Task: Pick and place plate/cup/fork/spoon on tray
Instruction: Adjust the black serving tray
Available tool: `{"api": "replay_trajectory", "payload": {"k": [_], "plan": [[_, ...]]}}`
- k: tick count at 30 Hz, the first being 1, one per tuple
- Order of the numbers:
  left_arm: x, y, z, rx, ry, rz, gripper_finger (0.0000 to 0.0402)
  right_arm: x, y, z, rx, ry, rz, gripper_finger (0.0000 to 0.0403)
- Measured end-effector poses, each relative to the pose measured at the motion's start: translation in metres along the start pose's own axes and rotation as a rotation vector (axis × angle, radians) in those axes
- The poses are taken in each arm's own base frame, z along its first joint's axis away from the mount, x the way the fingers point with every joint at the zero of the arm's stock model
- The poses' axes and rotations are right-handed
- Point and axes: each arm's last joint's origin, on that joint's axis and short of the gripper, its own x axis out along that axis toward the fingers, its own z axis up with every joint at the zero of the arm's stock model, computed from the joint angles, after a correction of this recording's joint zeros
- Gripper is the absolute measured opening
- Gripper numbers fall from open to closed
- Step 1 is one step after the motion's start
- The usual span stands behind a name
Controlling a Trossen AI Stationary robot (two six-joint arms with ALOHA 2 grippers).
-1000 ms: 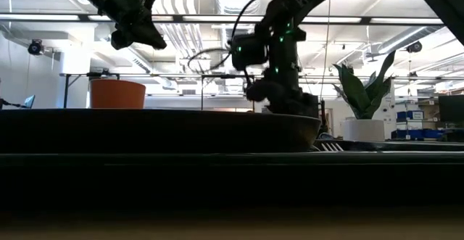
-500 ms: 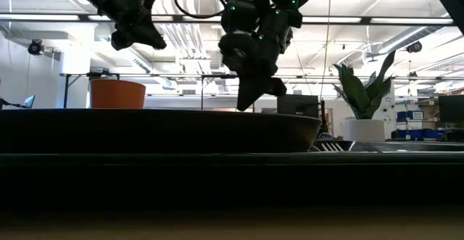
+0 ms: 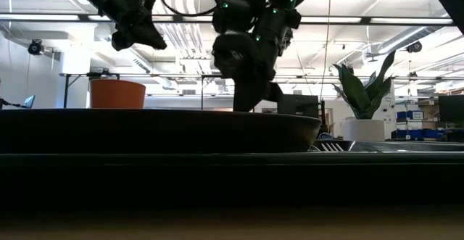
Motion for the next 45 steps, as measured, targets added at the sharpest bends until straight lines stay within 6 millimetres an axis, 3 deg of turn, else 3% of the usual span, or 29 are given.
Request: {"api": "replay_trajectory", "payload": {"k": [12, 18, 45], "plan": [[0.000, 0.000, 0.000, 0.000, 0.000, 0.000, 0.0000, 0.042, -0.003, 0.006, -0.026, -0.024, 0.008, 0.0008], [0.000, 0.000, 0.000, 0.000, 0.001, 0.000, 0.0000, 0.038, 0.003, 0.018, -0.068, -0.103, 0.040, 0.0008], [0.001, 0.000, 0.000, -0.001, 0.001, 0.000, 0.0000, 0.041, -0.002, 0.012, -0.068, -0.054, -0.021, 0.0008]]}}
